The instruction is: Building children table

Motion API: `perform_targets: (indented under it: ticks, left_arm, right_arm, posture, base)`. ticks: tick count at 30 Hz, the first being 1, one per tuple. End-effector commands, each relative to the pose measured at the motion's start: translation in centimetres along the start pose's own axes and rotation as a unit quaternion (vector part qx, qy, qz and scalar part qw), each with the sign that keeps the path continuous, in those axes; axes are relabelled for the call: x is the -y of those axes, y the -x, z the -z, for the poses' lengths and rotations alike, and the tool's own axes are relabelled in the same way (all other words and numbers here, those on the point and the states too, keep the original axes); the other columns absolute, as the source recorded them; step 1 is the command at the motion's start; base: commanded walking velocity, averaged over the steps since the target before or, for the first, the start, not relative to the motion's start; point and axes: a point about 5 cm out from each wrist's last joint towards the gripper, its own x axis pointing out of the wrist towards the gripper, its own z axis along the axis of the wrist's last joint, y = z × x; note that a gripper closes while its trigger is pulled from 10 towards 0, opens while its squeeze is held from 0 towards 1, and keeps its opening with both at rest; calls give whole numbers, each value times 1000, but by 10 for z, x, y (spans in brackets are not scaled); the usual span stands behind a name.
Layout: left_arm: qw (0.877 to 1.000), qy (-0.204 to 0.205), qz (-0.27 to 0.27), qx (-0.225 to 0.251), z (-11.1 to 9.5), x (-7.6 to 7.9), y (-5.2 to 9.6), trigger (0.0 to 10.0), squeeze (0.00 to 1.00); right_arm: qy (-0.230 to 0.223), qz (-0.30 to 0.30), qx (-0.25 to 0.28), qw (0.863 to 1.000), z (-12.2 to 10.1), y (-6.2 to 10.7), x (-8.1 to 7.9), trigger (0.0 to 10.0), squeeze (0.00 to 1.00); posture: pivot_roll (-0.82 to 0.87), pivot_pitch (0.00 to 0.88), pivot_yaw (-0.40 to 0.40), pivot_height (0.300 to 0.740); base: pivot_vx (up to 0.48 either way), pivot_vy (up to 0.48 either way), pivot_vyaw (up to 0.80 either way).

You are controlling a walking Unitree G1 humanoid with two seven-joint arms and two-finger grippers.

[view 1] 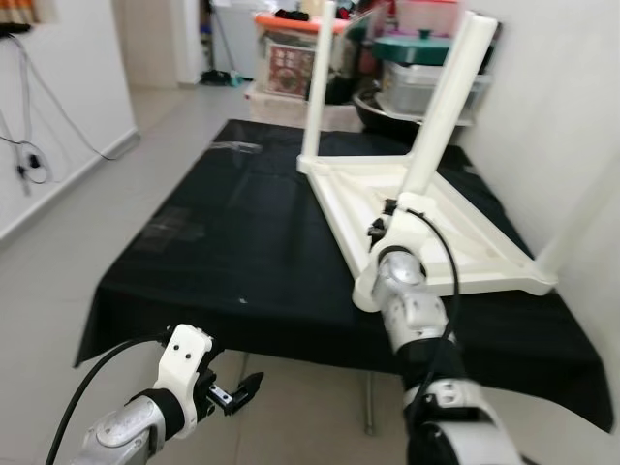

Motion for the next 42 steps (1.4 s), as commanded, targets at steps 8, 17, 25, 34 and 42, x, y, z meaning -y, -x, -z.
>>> perform_targets:
  ticks: [8, 17, 25, 34, 42]
  left_arm:
    - [1000, 2, 7, 2, -3, -1, -7, 10000, 0]
    - [1000, -1, 5, 2, -1, 0, -7, 10000, 0]
    - [1000, -6, -2, 5, -3, -1, -3, 10000, 0]
    - [1000, -6, -2, 3, -2, -1, -4, 10000, 0]
    - [1000, -4, 5, -2, 1, 1, -7, 10000, 0]
  right_arm:
    - [-52, -197, 38, 978, -23, 3, -44, 10000, 1000]
    - [-43, -398, 86, 912, -52, 4, -52, 10000, 0]
    - [96, -542, 36, 834, 1, 29, -81, 6980, 0]
    - [106, -414, -38, 903, 30, 6, -62, 0, 0]
    - [41, -78, -107, 990, 58, -18, 16, 0, 0]
  posture:
    - [108, 0, -94, 740]
    - [126, 0, -109, 740]
    - [156, 0, -125, 740]
    - [146, 0, -114, 740]
    - [124, 0, -101, 740]
  base:
    - [0, 0, 0]
    - [0, 0, 0]
    - [0, 0, 0]
    - [0, 0, 0]
    - [0, 0, 0]
